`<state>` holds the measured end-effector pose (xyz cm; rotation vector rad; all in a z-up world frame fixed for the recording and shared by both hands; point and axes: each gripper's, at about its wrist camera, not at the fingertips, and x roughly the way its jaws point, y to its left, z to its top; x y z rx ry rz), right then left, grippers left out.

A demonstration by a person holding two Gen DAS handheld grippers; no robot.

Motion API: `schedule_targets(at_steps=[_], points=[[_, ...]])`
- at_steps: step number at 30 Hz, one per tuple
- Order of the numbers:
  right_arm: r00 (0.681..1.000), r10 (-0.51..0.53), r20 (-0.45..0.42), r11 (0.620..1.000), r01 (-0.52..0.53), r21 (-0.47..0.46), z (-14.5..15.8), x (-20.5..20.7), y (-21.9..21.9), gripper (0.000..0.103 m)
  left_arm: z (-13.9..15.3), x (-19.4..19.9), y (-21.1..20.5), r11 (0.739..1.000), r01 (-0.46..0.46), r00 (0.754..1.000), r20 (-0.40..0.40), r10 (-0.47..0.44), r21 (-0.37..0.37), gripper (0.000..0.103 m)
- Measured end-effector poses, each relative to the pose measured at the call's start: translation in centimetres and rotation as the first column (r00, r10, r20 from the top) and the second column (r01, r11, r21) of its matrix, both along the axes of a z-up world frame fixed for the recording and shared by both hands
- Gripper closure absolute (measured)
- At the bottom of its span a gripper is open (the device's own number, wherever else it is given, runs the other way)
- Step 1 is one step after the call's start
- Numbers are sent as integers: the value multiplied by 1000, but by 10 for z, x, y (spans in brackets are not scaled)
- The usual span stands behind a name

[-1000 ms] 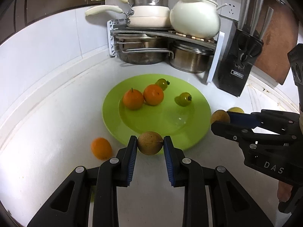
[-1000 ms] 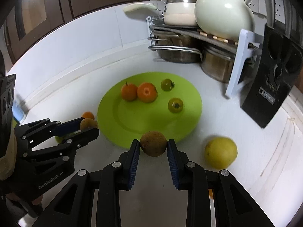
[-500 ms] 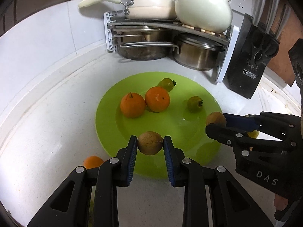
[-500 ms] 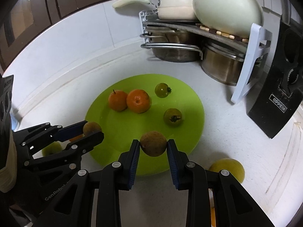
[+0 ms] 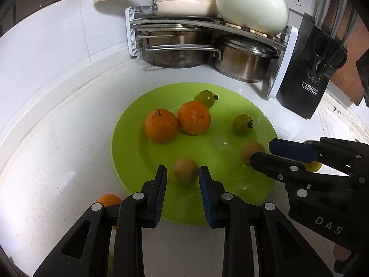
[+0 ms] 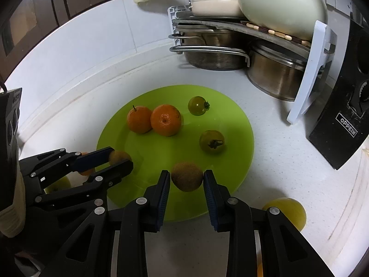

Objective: Organize fruits
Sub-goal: 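Carry both brown fruits over the green plate and open both tools, then withdraw both open tools from the plate toward the green apple and orange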

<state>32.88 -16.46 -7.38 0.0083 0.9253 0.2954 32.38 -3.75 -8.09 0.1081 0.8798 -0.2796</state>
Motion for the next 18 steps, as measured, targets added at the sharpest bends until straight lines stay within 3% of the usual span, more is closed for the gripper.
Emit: schedule_targets(at_steps=[18], points=[[997, -19, 72, 1000, 18, 22, 29, -29, -2, 70, 41, -38, 13, 999, -21, 997, 80, 24, -34, 66]])
